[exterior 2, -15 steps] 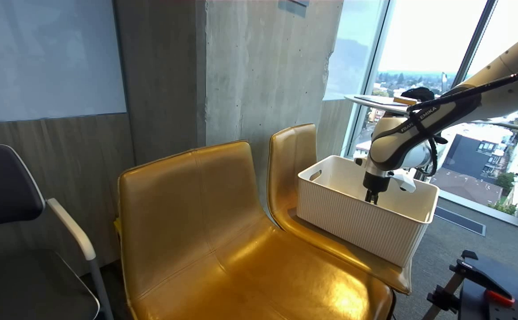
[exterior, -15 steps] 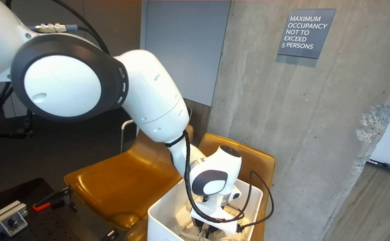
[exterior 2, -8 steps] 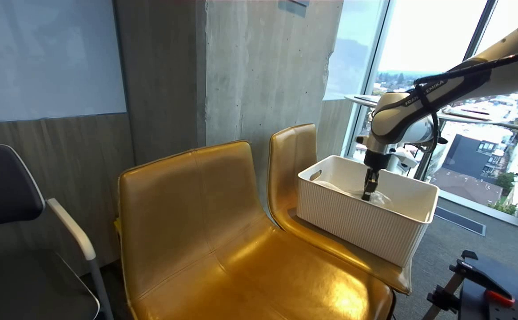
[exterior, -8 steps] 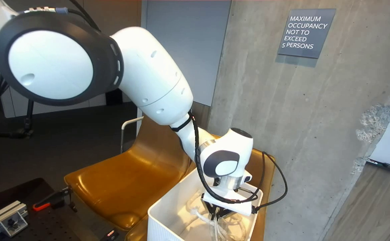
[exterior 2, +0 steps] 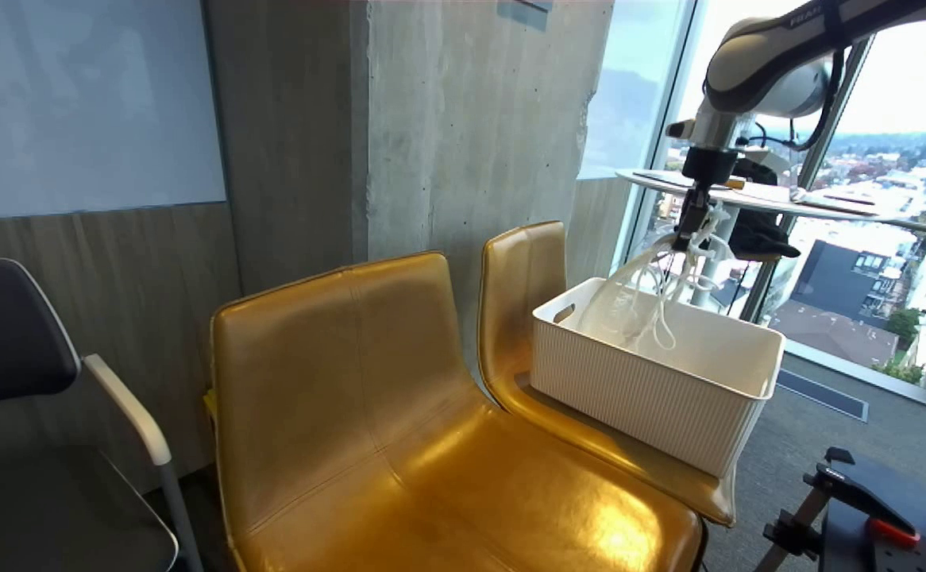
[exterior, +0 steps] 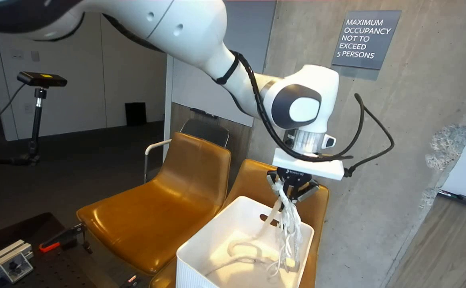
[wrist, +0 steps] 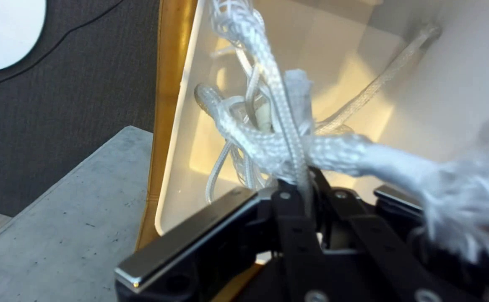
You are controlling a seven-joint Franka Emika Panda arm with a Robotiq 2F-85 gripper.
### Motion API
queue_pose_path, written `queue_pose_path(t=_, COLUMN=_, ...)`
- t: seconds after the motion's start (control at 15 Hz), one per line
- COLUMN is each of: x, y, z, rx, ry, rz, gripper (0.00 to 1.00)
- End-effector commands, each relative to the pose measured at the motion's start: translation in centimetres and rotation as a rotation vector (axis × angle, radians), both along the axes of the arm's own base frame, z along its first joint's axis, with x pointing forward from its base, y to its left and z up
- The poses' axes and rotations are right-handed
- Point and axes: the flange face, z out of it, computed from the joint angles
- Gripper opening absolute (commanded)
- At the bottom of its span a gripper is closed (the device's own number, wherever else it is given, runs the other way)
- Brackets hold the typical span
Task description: Put the pieces of rope into the white object, then take them out
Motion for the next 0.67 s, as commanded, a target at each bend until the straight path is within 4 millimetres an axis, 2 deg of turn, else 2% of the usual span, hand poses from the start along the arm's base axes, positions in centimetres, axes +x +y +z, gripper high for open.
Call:
queue_pose_path(t=0.0, x=-0.6, y=1.6, z=9.7, rx=-0.005, ry=-0.047, rz=0.025, gripper=0.03)
queue_pose_path(t=0.2, x=-0.7, y=4.6, z=17.6, rx=-0.028, ry=-0.093, rz=0.039, gripper=0.03)
queue_pose_path(t=0.27, x=-0.7, y=6.2, z=20.0, rx=-0.032, ry=-0.110, rz=0.046, gripper=0.03)
queue_pose_path(t=0.4, x=-0.6, y=9.9, z=24.4, rx=-0.039, ry=-0.140, rz=0.056, gripper=0.03)
queue_pose_path(t=0.6, x=-0.2, y=16.7, z=30.0, rx=-0.049, ry=-0.202, rz=0.065, gripper=0.03)
